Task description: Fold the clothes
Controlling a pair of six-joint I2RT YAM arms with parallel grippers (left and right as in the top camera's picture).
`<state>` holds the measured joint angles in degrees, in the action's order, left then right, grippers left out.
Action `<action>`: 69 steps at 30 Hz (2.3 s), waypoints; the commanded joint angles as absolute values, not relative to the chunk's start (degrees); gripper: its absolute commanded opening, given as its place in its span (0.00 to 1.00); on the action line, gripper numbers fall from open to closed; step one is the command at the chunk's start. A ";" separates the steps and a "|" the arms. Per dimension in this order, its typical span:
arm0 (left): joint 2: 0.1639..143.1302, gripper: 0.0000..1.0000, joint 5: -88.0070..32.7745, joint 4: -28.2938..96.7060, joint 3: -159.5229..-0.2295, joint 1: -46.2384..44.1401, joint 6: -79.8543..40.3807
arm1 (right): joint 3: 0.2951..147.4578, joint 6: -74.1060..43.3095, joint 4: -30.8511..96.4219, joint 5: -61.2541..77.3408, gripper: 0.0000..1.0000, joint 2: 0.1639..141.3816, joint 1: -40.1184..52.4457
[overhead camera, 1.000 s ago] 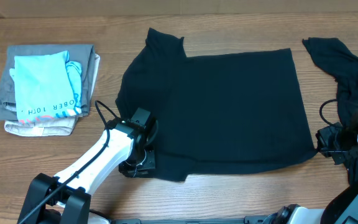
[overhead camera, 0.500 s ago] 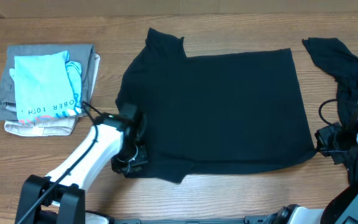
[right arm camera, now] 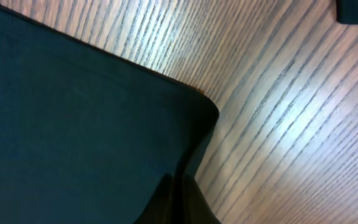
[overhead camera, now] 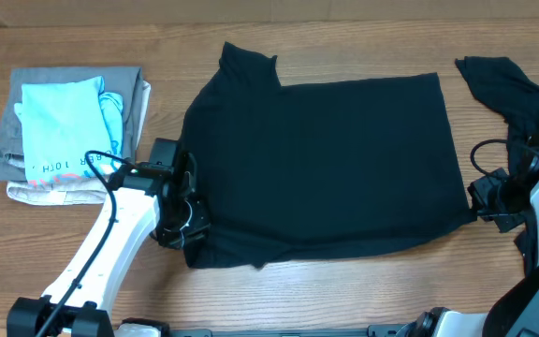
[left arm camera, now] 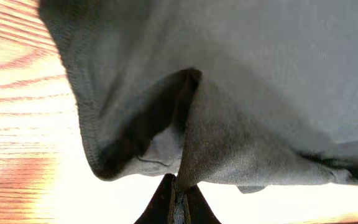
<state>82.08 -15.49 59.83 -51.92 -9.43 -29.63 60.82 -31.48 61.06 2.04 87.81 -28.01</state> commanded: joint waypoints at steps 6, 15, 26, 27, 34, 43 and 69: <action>81.19 0.04 -16.75 63.11 -59.92 -3.73 -26.02 | 63.51 -31.68 58.78 1.58 0.04 88.97 -27.68; 81.19 0.04 -13.98 65.82 -66.02 -3.75 -25.36 | 64.20 -31.68 56.07 2.61 0.04 89.12 -25.52; 81.21 0.04 -8.51 63.07 -68.07 -3.75 -25.28 | 64.62 -32.99 48.53 2.70 0.04 91.46 -21.47; 81.21 0.04 -8.19 62.43 -68.07 -3.75 -25.28 | 64.62 -33.01 47.79 2.68 0.04 91.90 -21.06; 81.32 0.04 -4.78 59.11 -68.05 -3.77 -25.28 | 64.62 -32.99 42.15 2.68 0.04 95.81 -18.70; 83.90 0.04 -4.03 56.25 -67.70 -3.79 -25.30 | 64.60 -32.99 36.05 2.68 0.04 100.51 -16.99; 96.86 0.04 -4.03 50.63 -67.61 -3.88 -25.30 | 64.45 -32.97 22.85 2.61 0.08 104.44 -15.40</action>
